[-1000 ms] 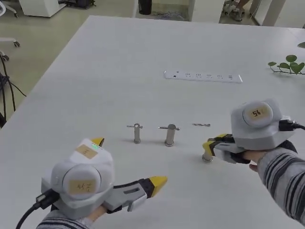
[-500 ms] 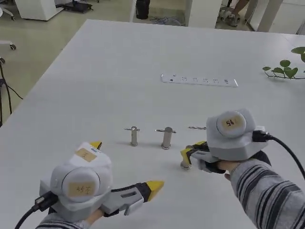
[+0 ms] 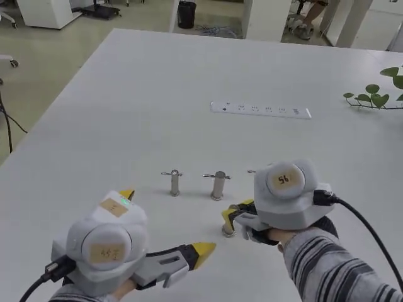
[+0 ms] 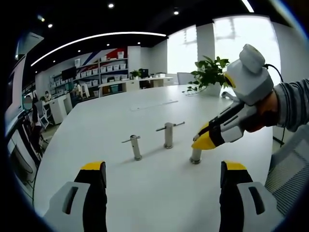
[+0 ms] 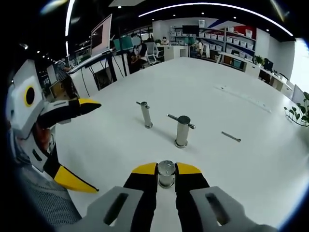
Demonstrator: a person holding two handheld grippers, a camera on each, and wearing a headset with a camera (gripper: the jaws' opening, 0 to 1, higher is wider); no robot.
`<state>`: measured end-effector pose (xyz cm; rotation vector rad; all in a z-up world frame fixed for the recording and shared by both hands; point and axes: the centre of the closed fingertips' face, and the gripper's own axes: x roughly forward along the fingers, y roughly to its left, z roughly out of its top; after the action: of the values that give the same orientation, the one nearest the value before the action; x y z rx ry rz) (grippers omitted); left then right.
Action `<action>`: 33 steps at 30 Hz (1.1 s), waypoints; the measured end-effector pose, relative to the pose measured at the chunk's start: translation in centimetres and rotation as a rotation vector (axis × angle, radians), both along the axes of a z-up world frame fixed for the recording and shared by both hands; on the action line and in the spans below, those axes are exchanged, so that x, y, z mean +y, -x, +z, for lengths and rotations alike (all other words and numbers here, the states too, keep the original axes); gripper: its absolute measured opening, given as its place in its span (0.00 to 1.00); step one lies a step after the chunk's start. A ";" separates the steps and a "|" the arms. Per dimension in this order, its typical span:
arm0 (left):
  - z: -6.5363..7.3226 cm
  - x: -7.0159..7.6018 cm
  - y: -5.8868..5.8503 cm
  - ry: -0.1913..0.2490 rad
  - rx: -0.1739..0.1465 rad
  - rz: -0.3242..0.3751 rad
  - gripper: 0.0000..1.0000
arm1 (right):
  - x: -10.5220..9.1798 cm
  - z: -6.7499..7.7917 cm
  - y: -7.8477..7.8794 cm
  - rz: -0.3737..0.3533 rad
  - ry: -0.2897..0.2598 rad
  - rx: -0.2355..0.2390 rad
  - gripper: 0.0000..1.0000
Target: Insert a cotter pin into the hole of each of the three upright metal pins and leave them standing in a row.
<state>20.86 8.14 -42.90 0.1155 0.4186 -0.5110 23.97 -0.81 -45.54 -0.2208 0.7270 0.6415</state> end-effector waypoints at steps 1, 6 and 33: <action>0.0 0.0 0.0 -0.001 0.002 0.000 0.98 | 0.0 0.0 0.1 0.001 0.003 -0.001 0.08; -0.2 -0.2 0.1 -0.007 0.007 -0.008 0.98 | 0.1 -0.1 0.3 -0.011 0.009 -0.014 0.08; -0.3 -0.6 0.2 -0.009 0.005 -0.025 0.98 | -2.2 2.1 2.2 0.113 -0.091 0.025 0.34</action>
<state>20.68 7.55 -43.15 0.1280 0.4252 -0.5344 21.77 -3.00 -43.44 -0.1707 0.7115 0.7844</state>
